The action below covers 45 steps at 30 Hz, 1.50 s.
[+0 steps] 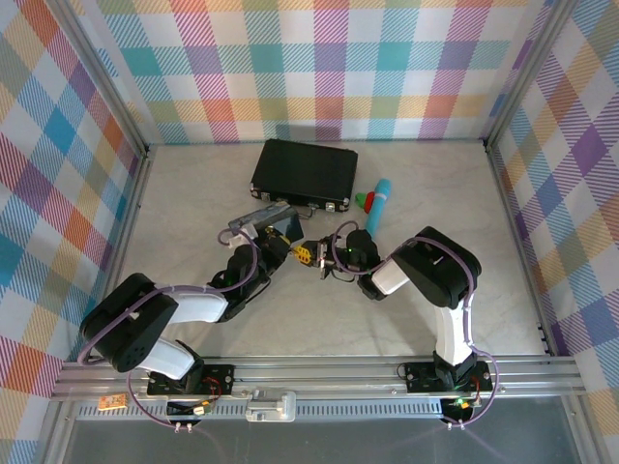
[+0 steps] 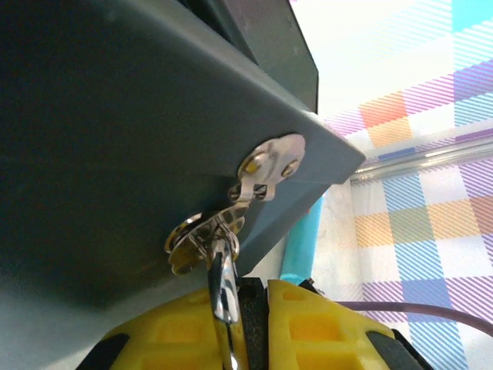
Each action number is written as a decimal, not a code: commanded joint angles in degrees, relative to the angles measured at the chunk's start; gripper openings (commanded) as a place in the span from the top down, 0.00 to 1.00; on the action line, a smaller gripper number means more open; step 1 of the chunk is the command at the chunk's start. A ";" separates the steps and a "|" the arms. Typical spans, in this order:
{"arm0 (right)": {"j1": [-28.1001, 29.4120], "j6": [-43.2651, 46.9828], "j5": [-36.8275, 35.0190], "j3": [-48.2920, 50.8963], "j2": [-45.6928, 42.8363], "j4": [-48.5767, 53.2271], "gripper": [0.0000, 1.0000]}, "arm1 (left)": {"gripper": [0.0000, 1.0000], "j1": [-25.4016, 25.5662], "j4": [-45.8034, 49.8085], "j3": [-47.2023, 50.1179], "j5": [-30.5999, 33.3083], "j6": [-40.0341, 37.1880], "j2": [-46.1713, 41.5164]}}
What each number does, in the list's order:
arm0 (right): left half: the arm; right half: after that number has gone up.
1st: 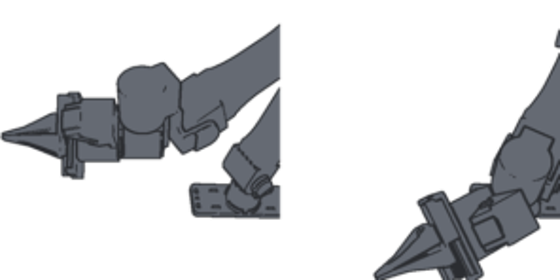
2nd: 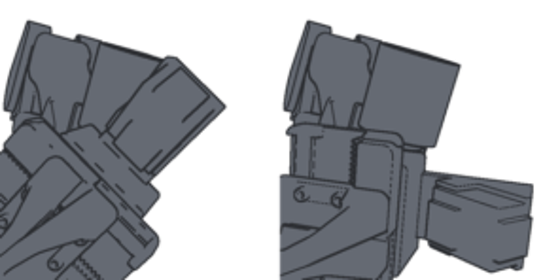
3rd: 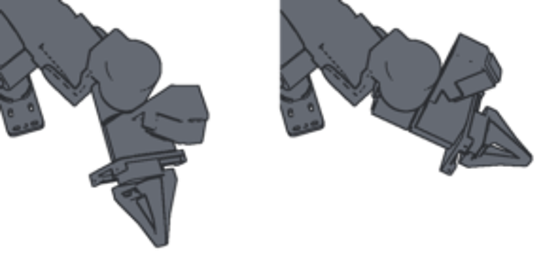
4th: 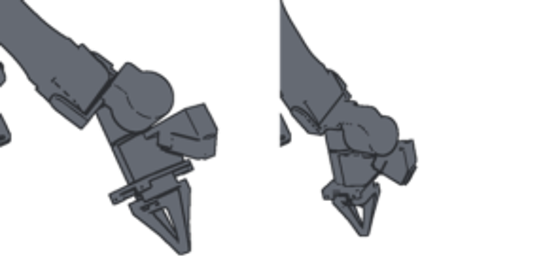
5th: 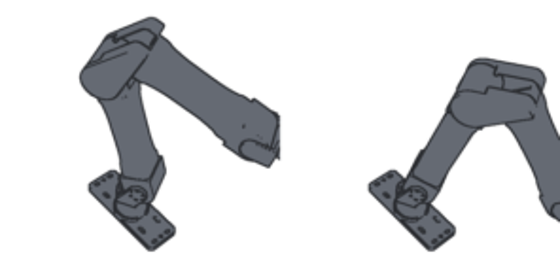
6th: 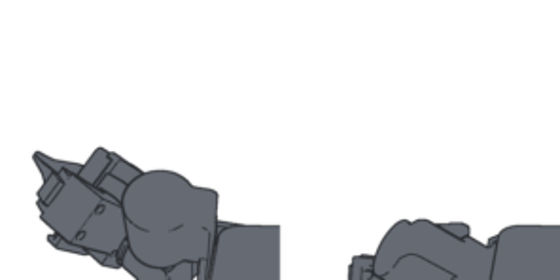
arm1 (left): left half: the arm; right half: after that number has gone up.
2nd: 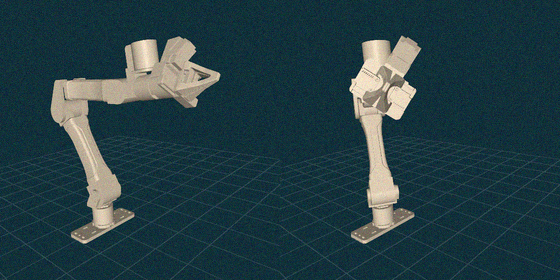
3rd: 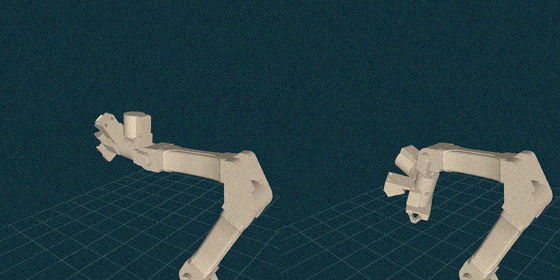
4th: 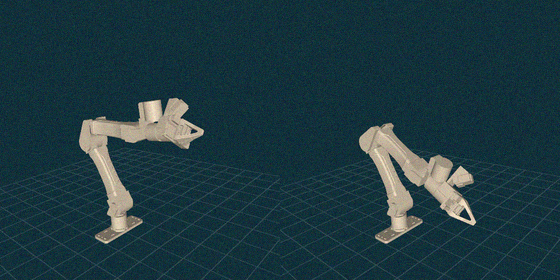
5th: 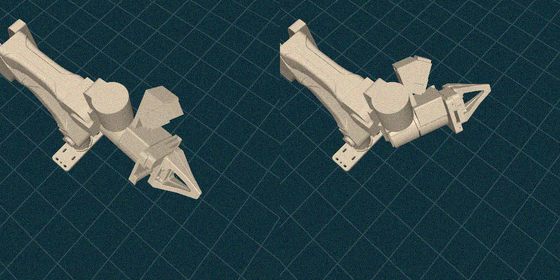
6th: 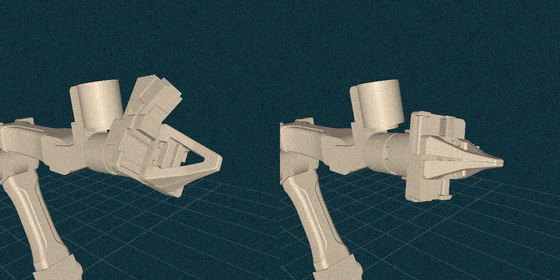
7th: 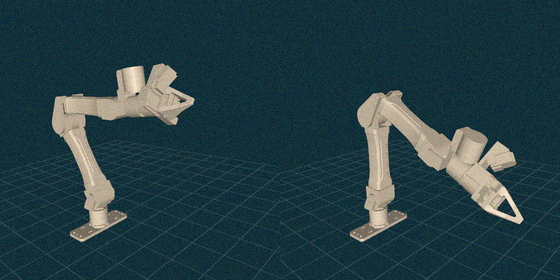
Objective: Unlock a padlock with a key
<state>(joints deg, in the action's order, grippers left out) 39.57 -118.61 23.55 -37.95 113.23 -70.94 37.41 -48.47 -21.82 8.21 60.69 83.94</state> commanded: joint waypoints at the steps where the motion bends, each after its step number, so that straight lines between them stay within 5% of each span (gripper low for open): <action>1: -2.07 1.59 1.34 1.21 0.24 -8.82 0.96 | 1.00 0.44 2.39 0.79 -0.45 -0.33 2.83; 7: -4.18 16.87 0.81 6.77 -1.98 -6.06 0.70 | 1.00 0.47 4.19 -0.39 -0.46 0.48 3.31; 12: -6.63 29.12 3.06 10.53 -8.24 2.51 0.60 | 1.00 0.56 8.21 -0.59 -0.02 0.46 1.01; 15: -7.31 39.39 4.28 9.34 -15.16 18.70 0.58 | 1.00 0.73 13.54 -1.70 -0.76 -0.29 -0.41; 20: -7.34 64.30 0.05 -1.73 -25.71 60.11 0.52 | 1.00 2.45 19.69 -2.18 -1.50 0.38 0.18; 27: -7.32 80.10 -2.38 -10.88 -27.15 75.97 0.46 | 0.98 3.26 14.71 -1.01 -2.64 3.95 4.79; 32: -7.01 85.25 -2.35 -12.15 -27.15 78.30 0.40 | 0.60 3.24 14.69 -0.74 -2.78 5.38 3.06; 35: -5.97 88.89 -4.50 -12.39 -28.26 80.14 0.37 | 0.47 3.16 19.37 -0.50 -1.70 5.58 -1.85; 40: -2.53 95.40 -9.98 -13.47 -29.65 83.69 0.35 | 0.31 2.61 35.39 -1.62 2.13 3.60 -14.33; 45: 3.51 102.91 -15.13 -16.67 -28.33 86.18 0.36 | 0.25 -2.63 45.27 -1.79 1.04 1.47 -24.32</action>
<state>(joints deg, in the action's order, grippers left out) 39.94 -23.44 12.82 -51.13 85.27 12.36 37.41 -13.34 -22.68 8.62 64.01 63.00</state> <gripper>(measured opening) 0.646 0.743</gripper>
